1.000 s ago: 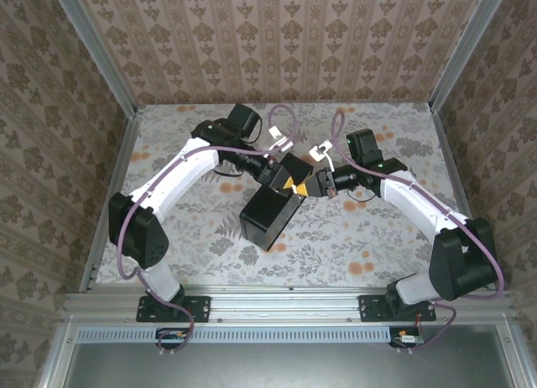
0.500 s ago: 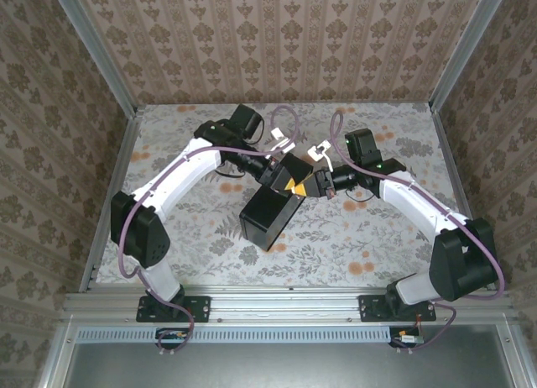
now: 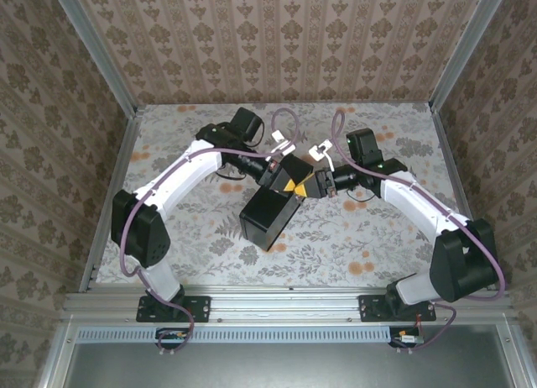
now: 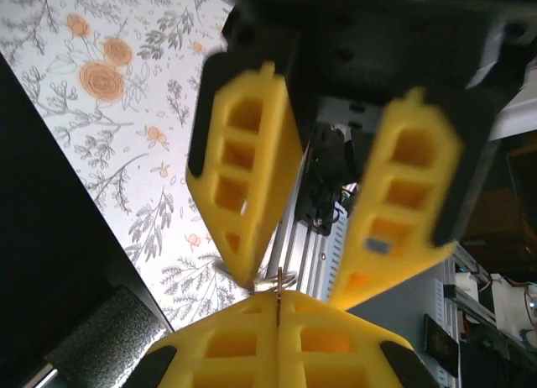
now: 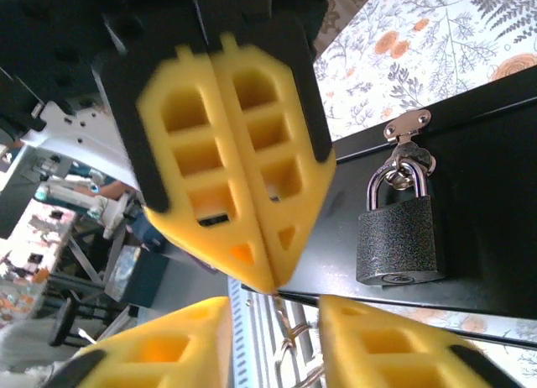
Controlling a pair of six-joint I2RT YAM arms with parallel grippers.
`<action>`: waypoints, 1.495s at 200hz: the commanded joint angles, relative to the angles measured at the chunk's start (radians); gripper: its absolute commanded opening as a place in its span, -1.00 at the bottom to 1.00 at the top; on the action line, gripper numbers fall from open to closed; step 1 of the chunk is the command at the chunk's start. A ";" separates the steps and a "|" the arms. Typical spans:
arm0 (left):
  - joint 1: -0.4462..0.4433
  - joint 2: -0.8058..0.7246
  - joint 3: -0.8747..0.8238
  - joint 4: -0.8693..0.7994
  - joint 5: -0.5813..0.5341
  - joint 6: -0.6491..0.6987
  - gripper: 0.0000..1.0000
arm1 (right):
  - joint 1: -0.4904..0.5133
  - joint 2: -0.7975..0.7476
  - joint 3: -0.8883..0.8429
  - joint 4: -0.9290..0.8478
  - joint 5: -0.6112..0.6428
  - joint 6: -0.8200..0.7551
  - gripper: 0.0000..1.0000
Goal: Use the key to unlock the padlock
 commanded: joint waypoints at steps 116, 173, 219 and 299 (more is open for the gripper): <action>0.055 -0.145 -0.179 0.426 0.108 -0.284 -1.00 | -0.009 -0.076 -0.117 0.466 0.090 0.411 -0.14; 0.068 -0.163 -0.202 0.485 0.104 -0.323 -1.00 | -0.008 -0.079 -0.139 0.534 0.040 0.439 -0.41; 0.074 -0.170 -0.226 0.566 0.124 -0.375 -1.00 | -0.007 -0.074 -0.163 0.630 0.024 0.492 -0.52; 0.080 -0.182 -0.252 0.648 0.147 -0.426 -1.00 | -0.008 -0.062 -0.170 0.701 0.017 0.533 -0.62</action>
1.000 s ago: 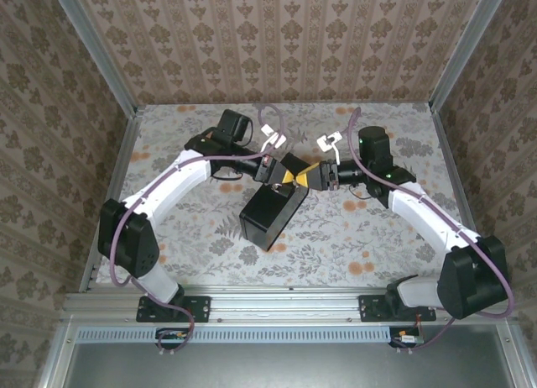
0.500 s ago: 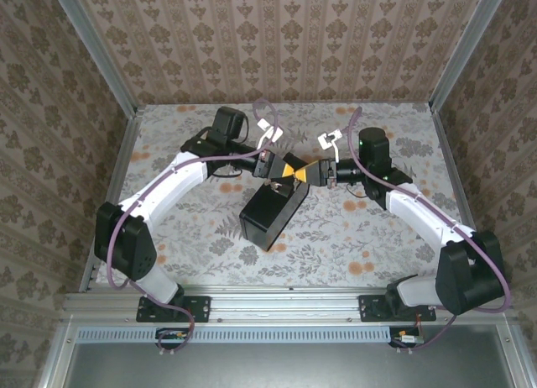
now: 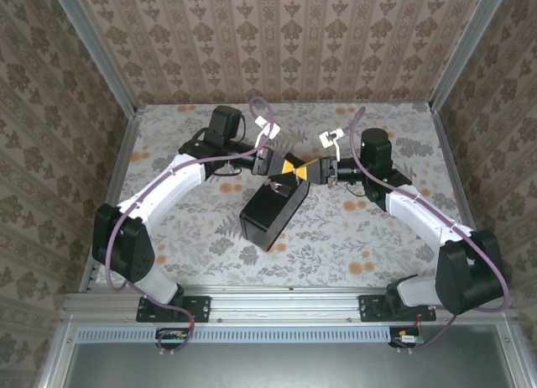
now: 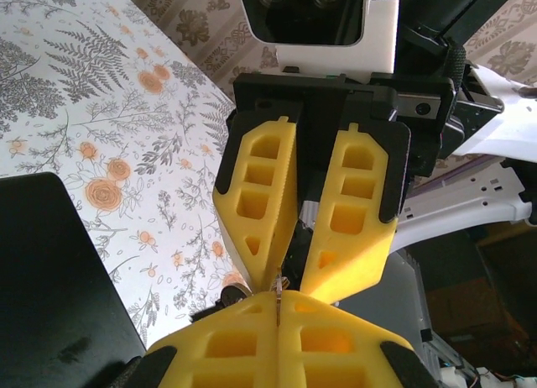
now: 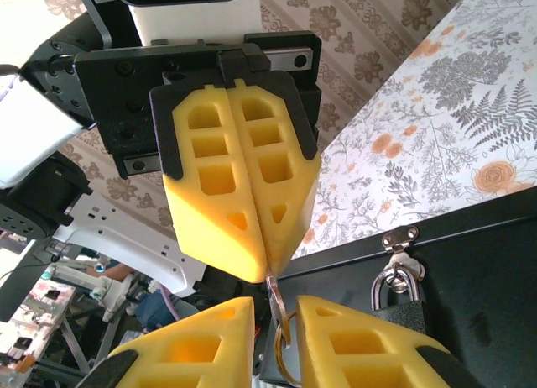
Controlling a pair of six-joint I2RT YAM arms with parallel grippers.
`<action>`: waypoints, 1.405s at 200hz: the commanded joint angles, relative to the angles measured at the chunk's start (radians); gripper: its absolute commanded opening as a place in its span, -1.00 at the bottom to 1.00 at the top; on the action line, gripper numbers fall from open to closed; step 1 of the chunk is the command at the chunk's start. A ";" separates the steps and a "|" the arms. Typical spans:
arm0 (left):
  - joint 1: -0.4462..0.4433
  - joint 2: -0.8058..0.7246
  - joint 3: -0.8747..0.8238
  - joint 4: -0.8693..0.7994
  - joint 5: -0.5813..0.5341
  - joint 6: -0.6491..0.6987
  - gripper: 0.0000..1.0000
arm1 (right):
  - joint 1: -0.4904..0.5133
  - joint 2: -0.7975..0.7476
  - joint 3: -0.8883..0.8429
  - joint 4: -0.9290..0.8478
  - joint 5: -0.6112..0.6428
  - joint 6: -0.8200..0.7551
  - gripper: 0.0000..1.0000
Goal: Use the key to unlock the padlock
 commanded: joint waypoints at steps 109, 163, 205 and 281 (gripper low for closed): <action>0.008 -0.045 -0.038 0.088 0.029 -0.049 -1.00 | 0.002 0.005 -0.025 0.157 0.001 0.104 -0.98; 0.029 -0.065 0.006 -0.184 -0.173 0.178 -0.25 | -0.044 -0.017 -0.061 -0.088 0.026 0.090 -1.00; 0.031 -0.082 0.057 -0.328 -0.296 0.550 -0.13 | -0.070 -0.134 -0.063 -0.417 0.012 0.015 -1.00; -0.093 -0.036 0.110 -0.477 -0.402 1.188 0.12 | -0.100 -0.255 -0.113 -0.613 -0.033 0.041 -1.00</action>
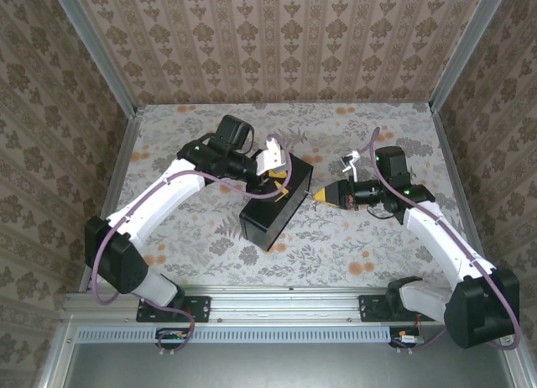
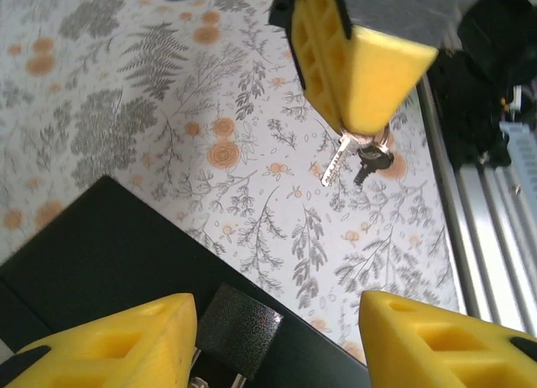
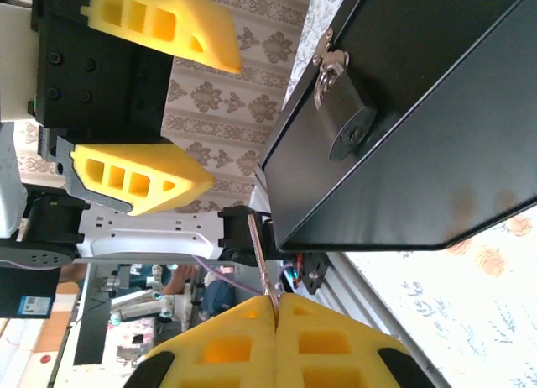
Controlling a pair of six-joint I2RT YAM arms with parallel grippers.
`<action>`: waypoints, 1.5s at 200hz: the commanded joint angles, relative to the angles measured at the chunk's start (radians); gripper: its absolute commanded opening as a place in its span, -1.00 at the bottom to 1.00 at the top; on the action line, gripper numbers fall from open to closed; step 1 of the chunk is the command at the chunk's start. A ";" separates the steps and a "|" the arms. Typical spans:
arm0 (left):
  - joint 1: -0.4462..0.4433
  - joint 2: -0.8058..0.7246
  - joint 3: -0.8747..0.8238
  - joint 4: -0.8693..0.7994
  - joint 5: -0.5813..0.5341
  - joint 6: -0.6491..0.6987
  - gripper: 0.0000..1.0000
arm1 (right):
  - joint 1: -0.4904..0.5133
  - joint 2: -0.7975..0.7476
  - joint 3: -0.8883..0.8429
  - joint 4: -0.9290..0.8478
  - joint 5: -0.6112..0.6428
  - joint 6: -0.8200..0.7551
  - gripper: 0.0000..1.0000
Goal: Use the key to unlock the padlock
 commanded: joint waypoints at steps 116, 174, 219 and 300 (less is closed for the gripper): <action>0.020 0.244 0.228 -0.349 0.028 0.446 0.19 | 0.038 0.131 0.008 0.052 0.015 0.000 -1.00; 0.014 0.291 0.237 -0.302 0.005 0.452 0.20 | 0.044 0.173 0.036 0.035 0.015 -0.014 -1.00; 0.008 0.327 0.266 -0.363 0.031 0.478 0.00 | 0.052 0.193 0.057 0.044 -0.001 0.000 -1.00; -0.001 0.301 0.207 -0.322 0.048 0.459 -0.43 | 0.056 0.237 0.080 0.071 -0.026 0.054 -1.00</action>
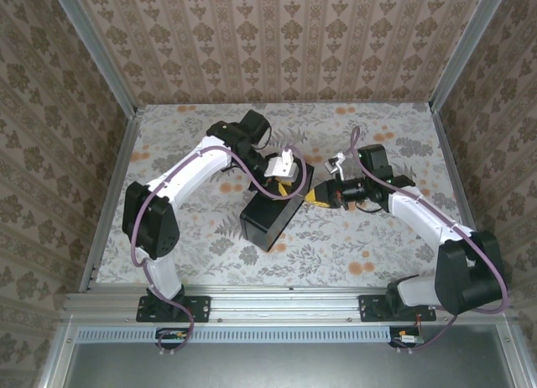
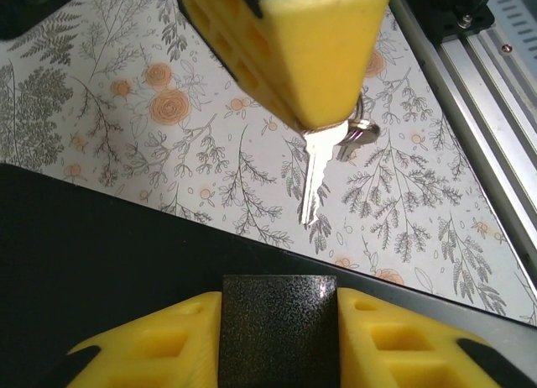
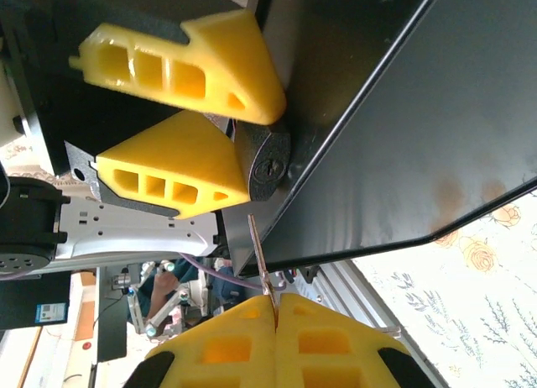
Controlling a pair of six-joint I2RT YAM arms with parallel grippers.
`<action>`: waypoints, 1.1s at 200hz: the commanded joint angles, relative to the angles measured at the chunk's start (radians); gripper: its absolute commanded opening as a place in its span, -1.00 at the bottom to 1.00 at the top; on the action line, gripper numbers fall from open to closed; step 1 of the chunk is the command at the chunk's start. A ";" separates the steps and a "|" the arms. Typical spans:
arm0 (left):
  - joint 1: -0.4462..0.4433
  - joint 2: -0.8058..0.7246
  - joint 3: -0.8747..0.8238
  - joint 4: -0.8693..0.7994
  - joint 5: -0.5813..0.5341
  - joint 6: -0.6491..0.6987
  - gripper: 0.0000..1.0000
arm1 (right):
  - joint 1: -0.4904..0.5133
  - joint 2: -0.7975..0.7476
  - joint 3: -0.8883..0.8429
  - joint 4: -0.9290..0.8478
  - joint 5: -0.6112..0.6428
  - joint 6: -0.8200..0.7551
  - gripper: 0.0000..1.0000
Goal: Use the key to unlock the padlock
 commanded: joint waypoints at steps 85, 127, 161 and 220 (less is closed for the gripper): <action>0.003 -0.113 -0.105 0.112 0.103 -0.040 -0.63 | 0.009 0.039 0.058 0.022 -0.039 0.054 -1.00; 0.002 -0.124 -0.121 0.138 0.093 -0.049 -0.64 | 0.011 0.039 0.063 -0.013 -0.047 0.032 -1.00; 0.004 -0.125 -0.130 0.154 0.093 -0.061 -0.66 | 0.012 0.039 0.063 -0.029 -0.045 0.031 -1.00; 0.006 -0.125 -0.135 0.163 0.090 -0.064 -0.67 | 0.013 0.039 0.039 -0.036 -0.035 0.020 -1.00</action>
